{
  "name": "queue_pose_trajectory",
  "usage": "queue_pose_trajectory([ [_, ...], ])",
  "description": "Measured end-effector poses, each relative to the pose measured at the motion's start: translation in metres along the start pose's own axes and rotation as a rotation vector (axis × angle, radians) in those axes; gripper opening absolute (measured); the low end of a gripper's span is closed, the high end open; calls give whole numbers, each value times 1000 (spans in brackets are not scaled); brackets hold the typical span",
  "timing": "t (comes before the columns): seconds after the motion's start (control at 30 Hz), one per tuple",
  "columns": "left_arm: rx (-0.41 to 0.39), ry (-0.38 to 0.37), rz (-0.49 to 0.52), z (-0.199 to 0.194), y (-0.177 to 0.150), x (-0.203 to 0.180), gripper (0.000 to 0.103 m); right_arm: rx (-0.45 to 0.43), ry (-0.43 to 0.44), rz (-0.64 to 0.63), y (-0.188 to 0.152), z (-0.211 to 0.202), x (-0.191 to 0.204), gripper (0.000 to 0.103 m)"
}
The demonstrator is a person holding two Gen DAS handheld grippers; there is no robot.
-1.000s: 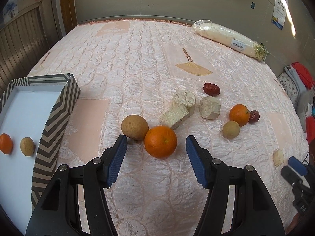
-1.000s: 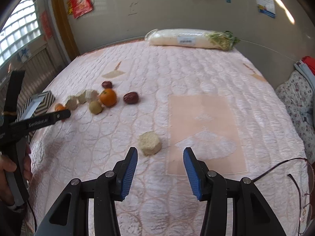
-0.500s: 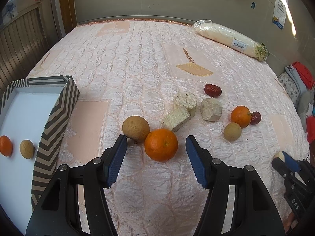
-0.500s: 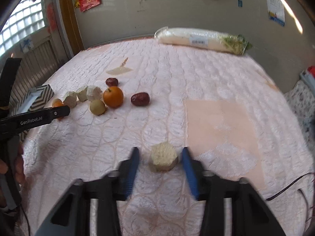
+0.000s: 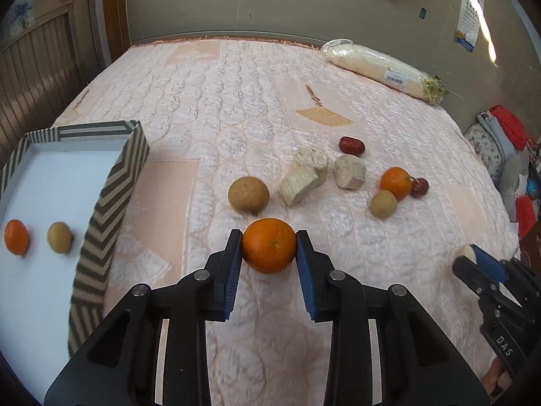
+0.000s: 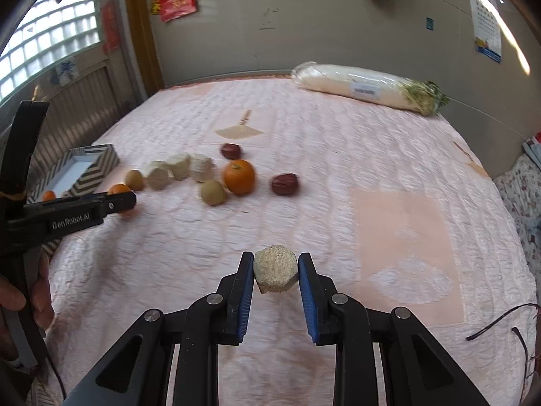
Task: Organize fruits
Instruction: 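Grasp the second orange with the left tool while the right tool grasps the round beige cake, then carry the orange and cake into the striped tray and open both tools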
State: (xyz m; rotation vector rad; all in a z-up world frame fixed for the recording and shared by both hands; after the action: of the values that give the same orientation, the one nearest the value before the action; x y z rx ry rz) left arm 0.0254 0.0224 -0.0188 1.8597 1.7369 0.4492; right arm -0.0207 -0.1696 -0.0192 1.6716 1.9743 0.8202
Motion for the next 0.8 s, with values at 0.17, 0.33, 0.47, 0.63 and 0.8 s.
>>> queue_pose_trajectory([
  [0.17,-22,19,25,-18,-7,0,31,-13,33,-29,5,-3,25,25],
  [0.33,-38,33,35,-34,-10,6,31,-23,60,-47,11,-6,51,25],
  [0.47,-58,55,32,-47,-10,17,31,-27,82,-67,16,-5,73,25],
  [0.63,-89,88,21,-65,-8,37,31,-32,118,-99,24,-3,100,25],
  [0.8,-114,115,-8,-80,-6,63,31,-41,156,-148,34,-2,134,25],
])
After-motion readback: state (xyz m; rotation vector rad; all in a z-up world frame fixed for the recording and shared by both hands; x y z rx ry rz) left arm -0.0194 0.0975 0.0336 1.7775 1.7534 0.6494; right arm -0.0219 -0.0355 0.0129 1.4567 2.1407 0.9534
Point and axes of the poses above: each gripper's, at about its wrist camera, not at the fingertips, and z roughly the way its jaws point, x to its left, y to its top, the point moved 6 cm from there along z, roughly the way its jaws point, and after that the axes turned 1 degree about -y, right-handed, at the moved point
